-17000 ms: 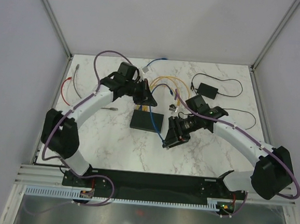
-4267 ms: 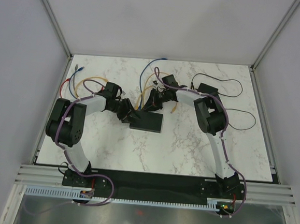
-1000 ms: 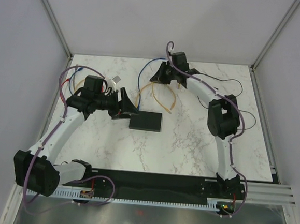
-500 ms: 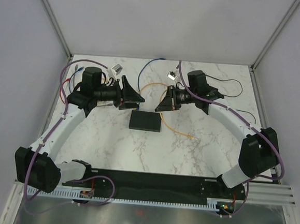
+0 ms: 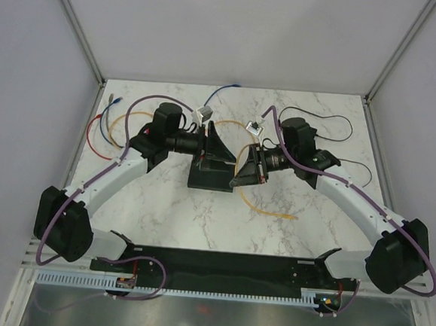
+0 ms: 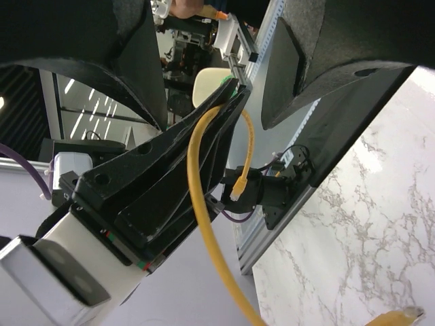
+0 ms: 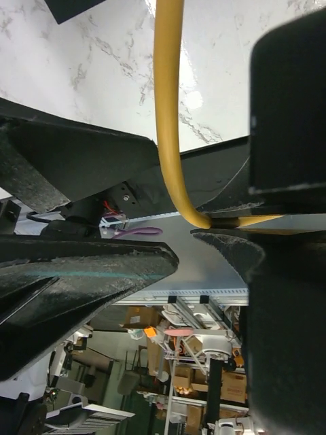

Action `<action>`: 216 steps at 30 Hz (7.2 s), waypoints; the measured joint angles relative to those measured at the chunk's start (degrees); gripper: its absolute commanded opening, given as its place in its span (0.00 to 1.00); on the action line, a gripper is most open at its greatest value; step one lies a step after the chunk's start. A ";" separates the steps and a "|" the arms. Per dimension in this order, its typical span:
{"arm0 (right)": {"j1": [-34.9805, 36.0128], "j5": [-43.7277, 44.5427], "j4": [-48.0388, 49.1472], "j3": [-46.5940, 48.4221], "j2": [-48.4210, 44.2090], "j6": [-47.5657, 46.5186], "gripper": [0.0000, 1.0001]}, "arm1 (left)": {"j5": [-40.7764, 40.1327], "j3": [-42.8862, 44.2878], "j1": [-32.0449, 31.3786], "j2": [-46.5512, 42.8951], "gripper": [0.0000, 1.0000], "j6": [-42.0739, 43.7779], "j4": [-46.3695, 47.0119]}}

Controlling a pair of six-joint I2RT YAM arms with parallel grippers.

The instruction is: Pull the plug from the switch port

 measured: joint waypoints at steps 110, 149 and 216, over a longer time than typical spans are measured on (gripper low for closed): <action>0.28 22.21 -12.94 1.92 7.76 3.43 0.41 | -40.11 29.75 50.03 22.86 0.68 31.10 -46.88; 0.22 18.38 -1.60 38.29 56.37 13.64 0.44 | -26.97 6.99 13.84 25.42 0.42 24.74 -28.30; -0.09 12.41 24.83 35.41 66.49 36.30 0.00 | -25.81 7.26 11.61 28.59 0.43 22.58 -29.44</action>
